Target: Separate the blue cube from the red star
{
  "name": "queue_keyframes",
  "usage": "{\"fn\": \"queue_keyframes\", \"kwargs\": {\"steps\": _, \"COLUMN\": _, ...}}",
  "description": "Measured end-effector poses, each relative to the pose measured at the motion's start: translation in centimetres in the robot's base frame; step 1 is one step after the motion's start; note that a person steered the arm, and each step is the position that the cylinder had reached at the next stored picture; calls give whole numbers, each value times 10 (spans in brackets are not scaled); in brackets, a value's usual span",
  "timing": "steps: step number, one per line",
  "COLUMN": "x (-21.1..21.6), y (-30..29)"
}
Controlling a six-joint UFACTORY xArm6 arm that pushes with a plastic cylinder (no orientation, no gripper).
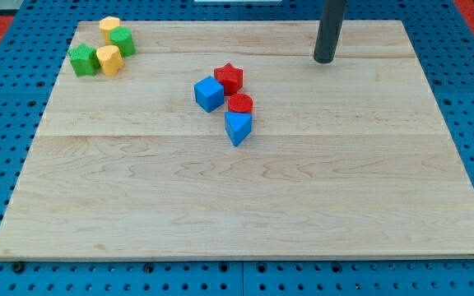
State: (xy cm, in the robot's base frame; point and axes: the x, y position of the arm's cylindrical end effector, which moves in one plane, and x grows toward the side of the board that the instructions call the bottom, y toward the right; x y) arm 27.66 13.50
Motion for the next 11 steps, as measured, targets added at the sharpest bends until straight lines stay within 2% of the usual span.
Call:
{"fn": "queue_keyframes", "kwargs": {"steps": 1, "x": -19, "y": -26}}
{"fn": "queue_keyframes", "kwargs": {"steps": 2, "x": -25, "y": -95}}
{"fn": "queue_keyframes", "kwargs": {"steps": 3, "x": 30, "y": -147}}
{"fn": "queue_keyframes", "kwargs": {"steps": 4, "x": 91, "y": -147}}
{"fn": "queue_keyframes", "kwargs": {"steps": 6, "x": 106, "y": -147}}
{"fn": "queue_keyframes", "kwargs": {"steps": 8, "x": 122, "y": -247}}
{"fn": "queue_keyframes", "kwargs": {"steps": 9, "x": 170, "y": -261}}
{"fn": "queue_keyframes", "kwargs": {"steps": 10, "x": 248, "y": -161}}
{"fn": "queue_keyframes", "kwargs": {"steps": 11, "x": 231, "y": -68}}
